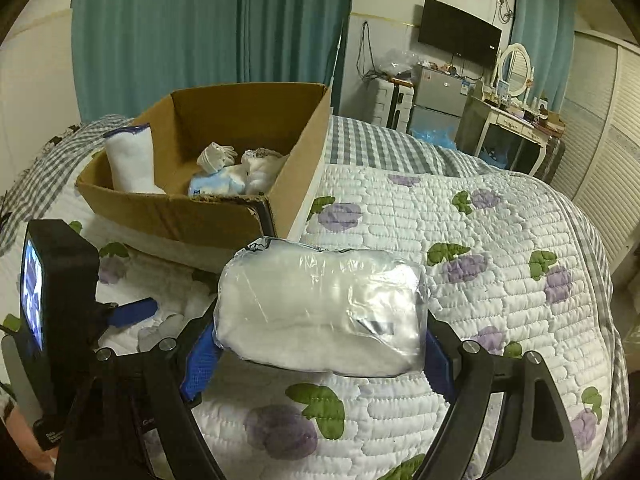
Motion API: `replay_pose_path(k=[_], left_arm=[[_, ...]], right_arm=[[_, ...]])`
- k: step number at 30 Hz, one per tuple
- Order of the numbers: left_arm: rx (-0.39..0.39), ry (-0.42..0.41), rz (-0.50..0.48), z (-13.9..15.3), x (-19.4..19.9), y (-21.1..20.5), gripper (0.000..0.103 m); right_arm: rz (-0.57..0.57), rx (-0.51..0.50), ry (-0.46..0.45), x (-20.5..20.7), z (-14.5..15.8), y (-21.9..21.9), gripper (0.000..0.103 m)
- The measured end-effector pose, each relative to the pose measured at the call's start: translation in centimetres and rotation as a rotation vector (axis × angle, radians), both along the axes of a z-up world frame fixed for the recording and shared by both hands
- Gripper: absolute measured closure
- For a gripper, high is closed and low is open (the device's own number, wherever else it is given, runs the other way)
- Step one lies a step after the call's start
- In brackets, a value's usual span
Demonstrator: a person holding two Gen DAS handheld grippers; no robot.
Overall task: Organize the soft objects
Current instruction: 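Grasp the small white plastic piece with the left tool, then carry the wrapped pack and white piece into the box and release both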
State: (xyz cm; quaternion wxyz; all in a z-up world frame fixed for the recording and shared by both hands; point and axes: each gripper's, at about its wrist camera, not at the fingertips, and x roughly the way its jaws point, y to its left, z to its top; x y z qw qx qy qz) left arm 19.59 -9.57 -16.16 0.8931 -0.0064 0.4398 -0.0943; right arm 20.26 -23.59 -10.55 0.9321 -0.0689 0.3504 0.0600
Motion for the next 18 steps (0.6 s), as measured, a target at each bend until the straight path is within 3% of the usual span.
replay_pose_path(k=[3,9,18], left_arm=[[-0.025,-0.003,-0.026,0.4,-0.2,0.0,0.067],[-0.022,-0.026,-0.042,1.8,-2.5,0.2,0.07],[-0.004,-0.114,-0.041,6.8,-7.0,1.4,0.07]], right_arm=[[0.0,-0.004,0.001,0.0,-0.1,0.1,0.019],[-0.016,-0.004,-0.02,-0.9,-0.1,-0.2,0.02],[-0.033,0.034,-0.068,-4.3,1.8,-0.2,0.02]])
